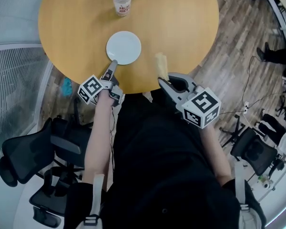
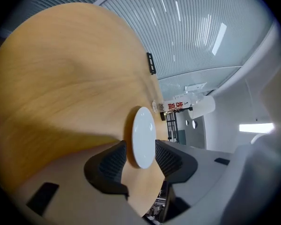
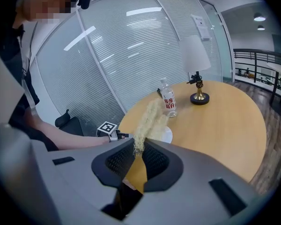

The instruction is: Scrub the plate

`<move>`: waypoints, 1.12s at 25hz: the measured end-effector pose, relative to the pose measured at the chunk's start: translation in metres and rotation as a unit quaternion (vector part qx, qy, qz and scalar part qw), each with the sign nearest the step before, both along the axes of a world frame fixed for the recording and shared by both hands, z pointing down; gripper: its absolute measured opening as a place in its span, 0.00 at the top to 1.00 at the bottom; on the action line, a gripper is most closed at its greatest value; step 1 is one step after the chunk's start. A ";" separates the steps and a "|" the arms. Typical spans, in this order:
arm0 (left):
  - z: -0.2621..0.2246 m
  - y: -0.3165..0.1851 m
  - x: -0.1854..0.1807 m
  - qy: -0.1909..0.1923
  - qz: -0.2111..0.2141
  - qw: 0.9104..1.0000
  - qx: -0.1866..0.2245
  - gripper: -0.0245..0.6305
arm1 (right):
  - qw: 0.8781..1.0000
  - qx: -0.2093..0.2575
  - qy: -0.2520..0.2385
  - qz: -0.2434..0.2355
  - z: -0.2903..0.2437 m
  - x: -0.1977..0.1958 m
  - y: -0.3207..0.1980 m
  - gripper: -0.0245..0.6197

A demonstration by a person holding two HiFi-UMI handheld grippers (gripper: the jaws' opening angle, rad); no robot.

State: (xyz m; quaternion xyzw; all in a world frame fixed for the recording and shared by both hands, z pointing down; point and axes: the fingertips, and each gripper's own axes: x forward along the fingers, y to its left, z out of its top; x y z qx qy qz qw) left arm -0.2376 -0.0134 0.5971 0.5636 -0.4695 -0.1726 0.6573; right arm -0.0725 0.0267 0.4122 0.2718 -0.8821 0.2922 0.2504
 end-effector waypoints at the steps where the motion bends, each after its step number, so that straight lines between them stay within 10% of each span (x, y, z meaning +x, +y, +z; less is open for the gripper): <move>1: -0.001 -0.001 0.001 0.003 0.000 1.000 0.001 0.66 | 1.000 0.000 0.000 -0.003 0.000 -0.002 0.001 0.89; 13: 0.015 -0.010 0.000 -0.012 0.014 0.999 -0.045 0.91 | 1.000 0.001 -0.001 -0.012 0.000 -0.007 -0.004 0.89; 28: -0.001 0.038 0.028 0.043 0.024 0.998 -0.044 0.93 | 0.993 -0.030 0.073 -0.093 0.071 -0.016 0.016 0.89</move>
